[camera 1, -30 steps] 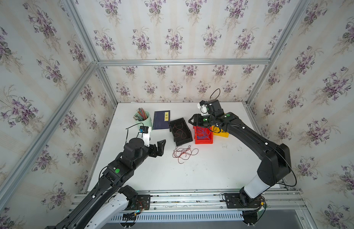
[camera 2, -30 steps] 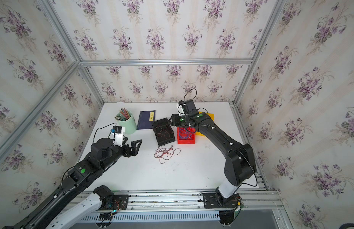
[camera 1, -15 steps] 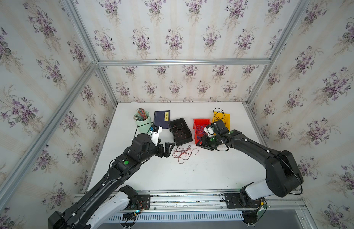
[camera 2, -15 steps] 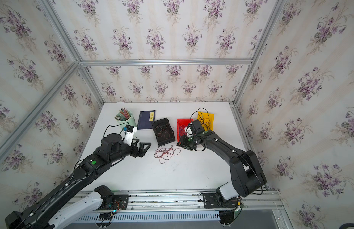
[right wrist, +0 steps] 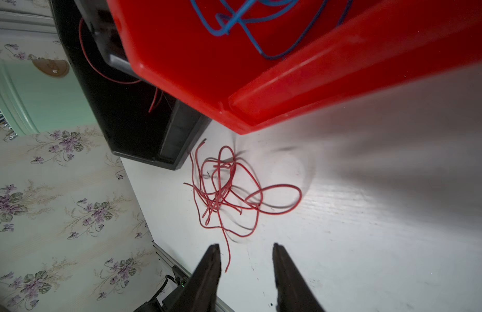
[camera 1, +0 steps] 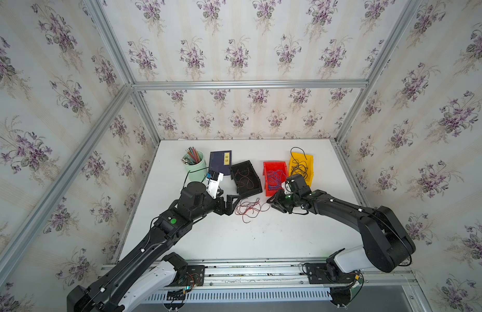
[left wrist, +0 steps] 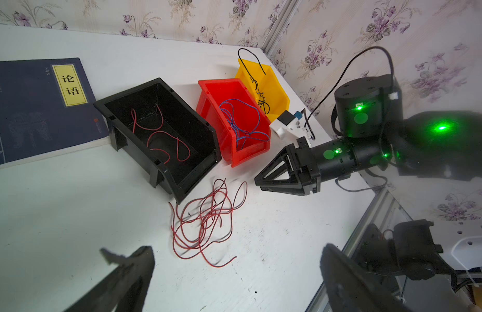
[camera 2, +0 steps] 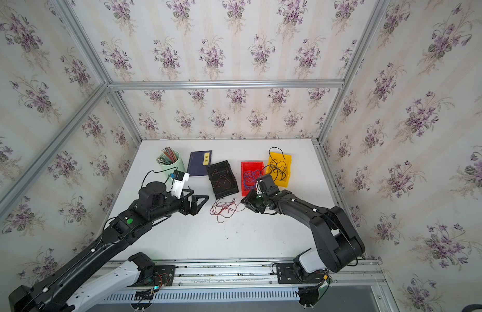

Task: Untangle and sort cables by color
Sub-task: Place the cable in the bin, then untie the cable.

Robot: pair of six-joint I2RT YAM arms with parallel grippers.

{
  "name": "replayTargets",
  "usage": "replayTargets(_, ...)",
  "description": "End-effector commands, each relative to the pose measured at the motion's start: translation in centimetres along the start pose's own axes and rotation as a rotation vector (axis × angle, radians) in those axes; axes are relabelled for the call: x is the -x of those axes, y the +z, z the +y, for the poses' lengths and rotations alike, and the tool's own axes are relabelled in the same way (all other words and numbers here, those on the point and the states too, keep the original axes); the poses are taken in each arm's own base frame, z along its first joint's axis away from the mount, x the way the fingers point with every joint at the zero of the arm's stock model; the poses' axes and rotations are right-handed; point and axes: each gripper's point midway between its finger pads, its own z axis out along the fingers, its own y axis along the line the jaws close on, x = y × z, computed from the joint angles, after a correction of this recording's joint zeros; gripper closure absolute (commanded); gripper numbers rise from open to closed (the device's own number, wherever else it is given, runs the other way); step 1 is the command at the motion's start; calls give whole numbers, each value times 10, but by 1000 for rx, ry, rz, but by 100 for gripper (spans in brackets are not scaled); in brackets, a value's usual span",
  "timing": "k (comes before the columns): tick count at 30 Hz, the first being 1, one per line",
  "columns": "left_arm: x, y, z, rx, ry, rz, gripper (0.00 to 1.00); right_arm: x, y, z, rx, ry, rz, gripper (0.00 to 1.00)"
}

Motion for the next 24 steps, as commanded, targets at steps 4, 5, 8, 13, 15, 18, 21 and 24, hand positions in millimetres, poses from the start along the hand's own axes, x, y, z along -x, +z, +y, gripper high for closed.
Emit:
replayTargets(4,-2,-8,7,41,2,-24,1,0,12,11,2,16,-22,63)
replayTargets(5,-2,-9,8,45,2,-26,1,-2,15,11,-2,12,-16,63)
replayTargets(8,-2,-10,11,59,3,-27,1,-5,21,8,-14,15,-5,63)
replayTargets(13,0,-9,13,78,15,-24,1,-10,28,6,-31,14,10,63)
replayTargets(15,0,-8,14,84,20,-24,1,-11,32,4,-42,13,13,63)
replayTargets(18,0,-6,15,91,24,-16,1,-11,36,2,-50,19,13,63)
replayTargets(21,1,-6,17,99,29,-12,1,-10,39,1,-57,22,4,63)
replayTargets(24,0,-6,19,113,31,-10,1,-9,42,-1,-72,20,-3,64)
